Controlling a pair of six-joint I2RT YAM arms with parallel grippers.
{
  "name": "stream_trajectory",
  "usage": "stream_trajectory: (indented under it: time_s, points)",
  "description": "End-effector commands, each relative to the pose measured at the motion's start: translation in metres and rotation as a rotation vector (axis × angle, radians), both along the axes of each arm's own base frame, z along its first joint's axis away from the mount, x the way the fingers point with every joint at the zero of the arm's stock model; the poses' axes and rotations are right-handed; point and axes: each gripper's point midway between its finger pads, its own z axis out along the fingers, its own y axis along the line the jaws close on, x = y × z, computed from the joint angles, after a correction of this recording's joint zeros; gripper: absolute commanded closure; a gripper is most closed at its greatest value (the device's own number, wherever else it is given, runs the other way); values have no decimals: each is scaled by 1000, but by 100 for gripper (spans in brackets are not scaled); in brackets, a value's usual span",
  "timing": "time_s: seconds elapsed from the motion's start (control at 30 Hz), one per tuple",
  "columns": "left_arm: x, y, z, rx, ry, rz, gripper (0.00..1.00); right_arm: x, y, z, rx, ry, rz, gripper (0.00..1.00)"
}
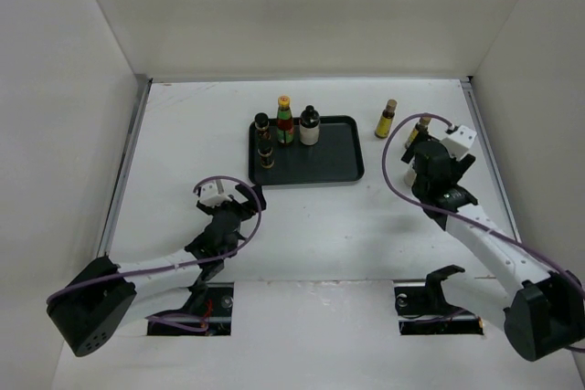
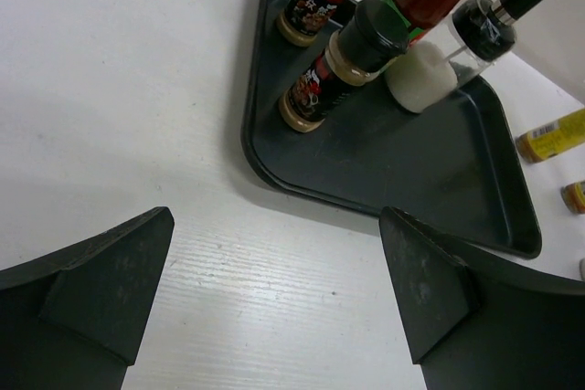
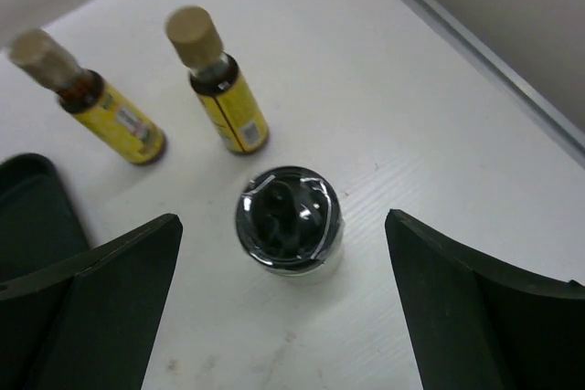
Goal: Organize the condiment bottles
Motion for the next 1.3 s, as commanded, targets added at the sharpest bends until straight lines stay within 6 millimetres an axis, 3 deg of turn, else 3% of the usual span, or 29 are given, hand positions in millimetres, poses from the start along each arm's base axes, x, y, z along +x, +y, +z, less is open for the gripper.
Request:
stream_trajectory:
  time_s: [0.0,0.33,0.5,0.57,0.63,0.8,0.9,1.1,1.27]
  points:
    - [8,-13,29,-77,-70,-15,0,0,-2,-31,52,82,3,0]
    - [8,-14,30,-77,-72,-19,0,46,-2,-62,84,115,61,0]
    - [8,-14,29,-74,-70,-17,0,55,-8,-72,69,124,43,18]
    - [8,-14,30,-77,-72,-19,0,56,-11,-69,51,105,27,29]
    - [9,-15,29,-72,-68,-19,0,54,-11,-61,24,83,13,34]
    - [8,-15,30,-76,-71,-20,0,47,19,-24,-21,14,80,36]
    - [10,-16,27,-67,-62,-20,0,51,49,4,-5,-39,156,36]
    - [9,-17,28,-68,-64,-25,0,97,127,35,53,-110,354,35]
    - [8,-14,30,-76,-73,-19,0,142,178,37,60,-119,444,34]
